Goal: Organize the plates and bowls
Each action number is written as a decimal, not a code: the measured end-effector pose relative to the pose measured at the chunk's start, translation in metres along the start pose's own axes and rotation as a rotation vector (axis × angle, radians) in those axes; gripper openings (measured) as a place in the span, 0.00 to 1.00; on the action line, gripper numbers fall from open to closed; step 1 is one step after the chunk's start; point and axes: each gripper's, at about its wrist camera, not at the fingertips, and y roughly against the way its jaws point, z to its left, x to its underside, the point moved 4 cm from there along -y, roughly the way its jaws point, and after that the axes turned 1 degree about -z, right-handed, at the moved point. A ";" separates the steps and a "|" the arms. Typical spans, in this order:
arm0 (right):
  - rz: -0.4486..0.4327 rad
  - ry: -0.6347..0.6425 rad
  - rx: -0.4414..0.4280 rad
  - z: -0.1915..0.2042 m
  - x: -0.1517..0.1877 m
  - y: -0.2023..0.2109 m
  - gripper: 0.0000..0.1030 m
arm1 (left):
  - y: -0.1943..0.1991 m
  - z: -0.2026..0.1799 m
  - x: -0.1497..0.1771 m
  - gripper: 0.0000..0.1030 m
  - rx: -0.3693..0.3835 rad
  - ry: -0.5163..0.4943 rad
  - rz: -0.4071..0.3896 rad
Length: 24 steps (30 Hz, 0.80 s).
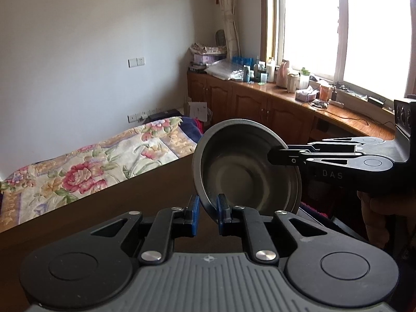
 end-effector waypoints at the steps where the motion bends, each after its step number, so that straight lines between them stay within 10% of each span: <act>1: -0.004 0.007 -0.001 0.003 -0.001 0.003 0.12 | 0.006 -0.001 0.002 0.43 -0.003 -0.001 -0.007; 24: -0.048 0.096 -0.076 0.059 0.022 0.058 0.12 | 0.109 -0.009 0.082 0.43 -0.048 0.078 -0.080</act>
